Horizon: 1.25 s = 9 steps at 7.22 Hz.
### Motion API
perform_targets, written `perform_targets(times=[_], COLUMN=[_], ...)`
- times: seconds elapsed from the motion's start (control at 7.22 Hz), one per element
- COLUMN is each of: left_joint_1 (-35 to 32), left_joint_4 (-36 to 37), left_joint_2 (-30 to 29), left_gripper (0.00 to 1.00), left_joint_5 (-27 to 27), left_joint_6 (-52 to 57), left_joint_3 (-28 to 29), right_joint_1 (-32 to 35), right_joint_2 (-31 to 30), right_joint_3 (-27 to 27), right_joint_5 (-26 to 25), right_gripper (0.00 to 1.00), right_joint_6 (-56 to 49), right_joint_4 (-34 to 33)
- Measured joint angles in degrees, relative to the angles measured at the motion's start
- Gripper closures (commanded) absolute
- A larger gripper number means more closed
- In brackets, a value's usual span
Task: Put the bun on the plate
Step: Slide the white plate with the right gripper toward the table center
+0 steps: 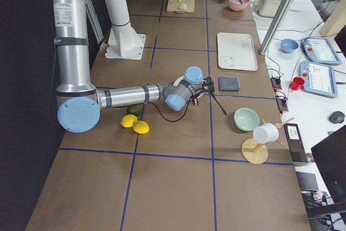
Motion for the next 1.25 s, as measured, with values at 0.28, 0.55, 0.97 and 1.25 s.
perform_targets(times=[0.28, 0.55, 0.97, 1.25], left_joint_1=[0.0, 0.0, 0.0, 0.0], left_joint_4=[0.0, 0.06, 0.09, 0.09], left_joint_2=[0.0, 0.14, 0.26, 0.26], left_gripper=[0.0, 0.0, 0.0, 0.0], left_joint_5=[0.0, -0.06, -0.09, -0.15], left_joint_6=[0.03, 0.05, 0.05, 0.05], left_joint_3=[-0.04, -0.06, -0.08, -0.09], right_joint_1=[-6.83, -15.95, -25.05, -26.84], right_joint_2=[8.69, 17.72, 25.97, 26.63], right_joint_3=[0.26, -0.72, -1.43, -1.79], right_joint_5=[-1.11, -7.88, -19.85, -21.97], right_gripper=[0.95, 0.92, 0.92, 0.74], right_joint_6=[11.33, 23.58, 30.52, 31.91], right_joint_4=[-0.19, -1.95, -12.6, -14.3])
